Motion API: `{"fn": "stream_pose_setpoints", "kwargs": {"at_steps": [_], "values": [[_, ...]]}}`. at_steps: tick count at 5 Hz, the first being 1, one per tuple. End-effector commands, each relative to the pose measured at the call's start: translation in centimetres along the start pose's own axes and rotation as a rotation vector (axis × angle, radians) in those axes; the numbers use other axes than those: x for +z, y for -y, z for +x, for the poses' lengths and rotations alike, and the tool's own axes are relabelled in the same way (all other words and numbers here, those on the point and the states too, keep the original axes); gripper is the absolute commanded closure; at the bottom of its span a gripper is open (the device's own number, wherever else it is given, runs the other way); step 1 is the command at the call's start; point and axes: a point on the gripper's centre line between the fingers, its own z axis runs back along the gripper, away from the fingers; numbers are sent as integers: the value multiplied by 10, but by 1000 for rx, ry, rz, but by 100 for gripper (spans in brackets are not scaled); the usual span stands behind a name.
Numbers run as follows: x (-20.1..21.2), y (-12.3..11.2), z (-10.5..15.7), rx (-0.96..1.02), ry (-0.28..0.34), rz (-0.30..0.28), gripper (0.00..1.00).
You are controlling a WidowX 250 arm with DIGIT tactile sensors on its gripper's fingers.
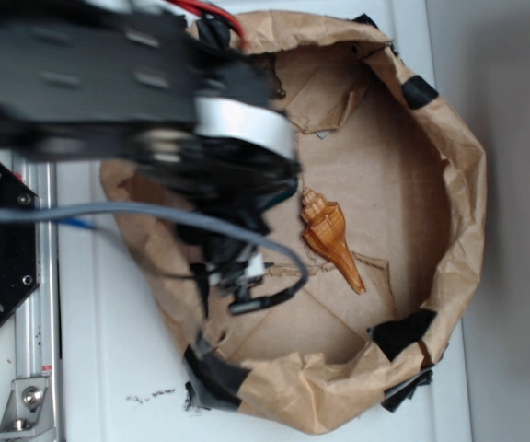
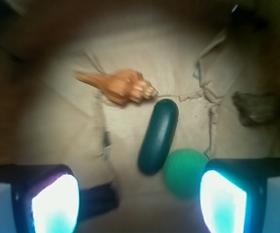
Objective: Grab the plastic pickle.
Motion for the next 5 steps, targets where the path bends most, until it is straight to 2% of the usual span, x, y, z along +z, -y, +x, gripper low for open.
{"fn": "stream_pose_setpoints", "kwargs": {"at_steps": [1, 2, 3, 4, 5], "values": [[-59, -19, 35, 59, 24, 17, 0], [-79, -8, 29, 78, 30, 82, 0], [-88, -9, 25, 216, -53, 45, 100], [-57, -4, 28, 296, -33, -8, 100], [-12, 3, 38, 279, 5, -7, 100]]}}
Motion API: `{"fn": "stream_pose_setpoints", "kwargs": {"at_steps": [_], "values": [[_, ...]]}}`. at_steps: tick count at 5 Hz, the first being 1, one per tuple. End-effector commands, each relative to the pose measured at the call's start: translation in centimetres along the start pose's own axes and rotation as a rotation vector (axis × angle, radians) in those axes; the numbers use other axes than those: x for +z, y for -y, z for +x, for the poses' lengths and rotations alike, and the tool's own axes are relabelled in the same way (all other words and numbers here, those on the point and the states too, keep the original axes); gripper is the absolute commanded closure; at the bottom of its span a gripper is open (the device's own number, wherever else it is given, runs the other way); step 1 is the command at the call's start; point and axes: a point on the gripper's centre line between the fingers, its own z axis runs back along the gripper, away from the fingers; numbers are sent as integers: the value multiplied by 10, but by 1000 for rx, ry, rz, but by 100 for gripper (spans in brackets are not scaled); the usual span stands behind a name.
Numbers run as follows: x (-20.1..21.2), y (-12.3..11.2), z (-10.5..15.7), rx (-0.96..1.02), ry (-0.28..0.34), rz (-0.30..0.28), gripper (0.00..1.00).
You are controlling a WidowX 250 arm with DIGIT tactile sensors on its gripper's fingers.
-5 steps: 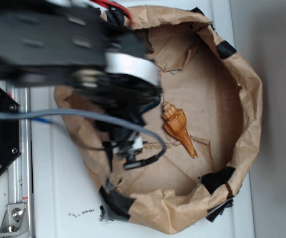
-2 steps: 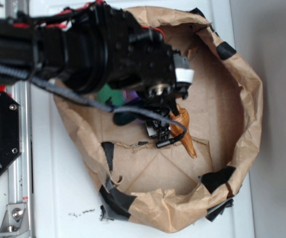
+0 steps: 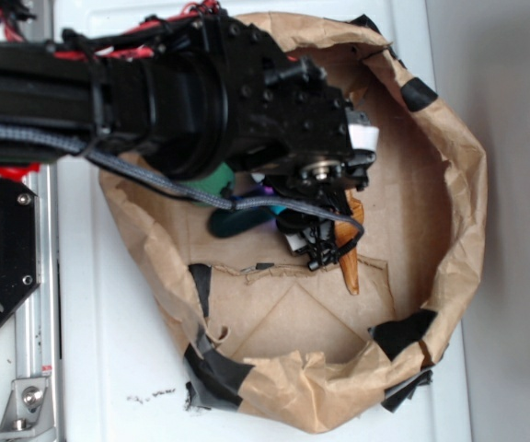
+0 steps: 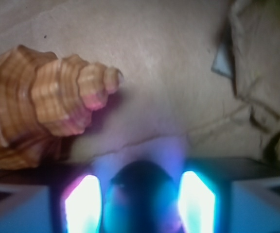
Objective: Grab the plastic pickle.
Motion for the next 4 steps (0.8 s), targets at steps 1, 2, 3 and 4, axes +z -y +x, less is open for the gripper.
{"fn": "stream_pose_setpoints", "kwargs": {"at_steps": [1, 2, 3, 4], "values": [[105, 10, 12, -89, 112, -46, 100], [138, -1, 2, -97, 165, -18, 100], [142, 1, -3, -96, 165, 4, 100], [136, 7, -10, -70, 148, 2, 100]]}}
